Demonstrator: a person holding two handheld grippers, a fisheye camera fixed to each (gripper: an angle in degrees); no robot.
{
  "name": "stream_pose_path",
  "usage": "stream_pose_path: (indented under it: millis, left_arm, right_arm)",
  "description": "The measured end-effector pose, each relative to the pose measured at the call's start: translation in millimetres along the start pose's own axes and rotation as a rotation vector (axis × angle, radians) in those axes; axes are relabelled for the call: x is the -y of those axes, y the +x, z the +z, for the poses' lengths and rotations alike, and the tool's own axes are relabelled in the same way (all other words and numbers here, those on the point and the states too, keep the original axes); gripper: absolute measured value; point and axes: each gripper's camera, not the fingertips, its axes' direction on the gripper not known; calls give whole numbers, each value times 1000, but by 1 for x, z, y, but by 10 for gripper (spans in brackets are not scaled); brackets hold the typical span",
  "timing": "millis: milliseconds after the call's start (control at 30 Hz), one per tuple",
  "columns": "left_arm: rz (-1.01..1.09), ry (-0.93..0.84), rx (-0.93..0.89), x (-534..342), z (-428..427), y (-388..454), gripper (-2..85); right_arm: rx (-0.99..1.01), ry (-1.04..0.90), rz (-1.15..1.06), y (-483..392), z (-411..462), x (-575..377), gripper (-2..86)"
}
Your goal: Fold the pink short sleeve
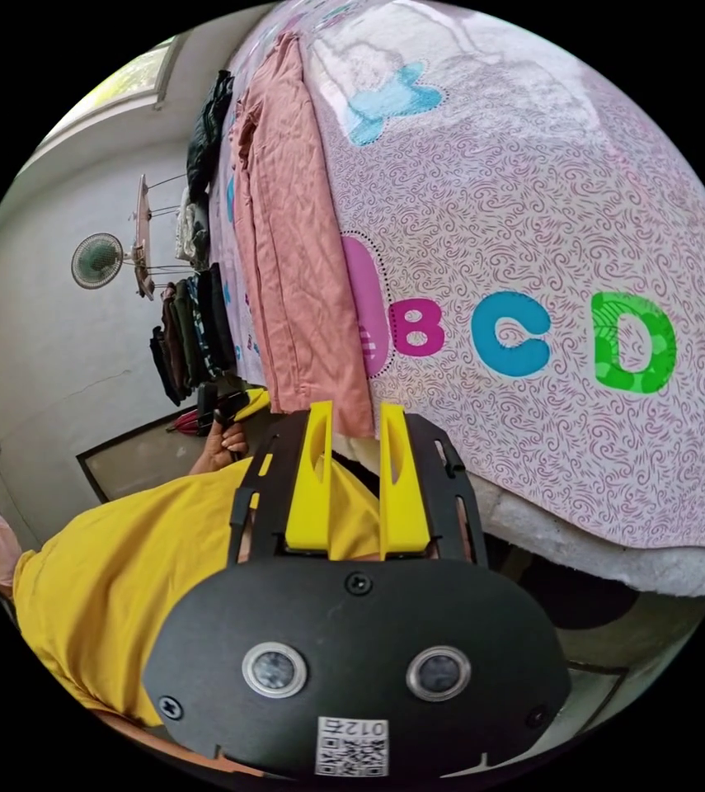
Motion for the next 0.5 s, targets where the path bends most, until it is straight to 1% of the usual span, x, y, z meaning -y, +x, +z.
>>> stream_pose_path:
  millis: [67,200,500]
  left_arm:
    - [6,20,9,-1,-8,-4,49]
    - [60,-52,-9,1,-8,-4,47]
    - [111,-118,0,3,-11,3,15]
  right_arm:
    - [-3,-1,1,4,-7,-2,84]
    - [-12,-17,-9,8,-16,-2,81]
    - [26,-65,-36,16,-43,-9,85]
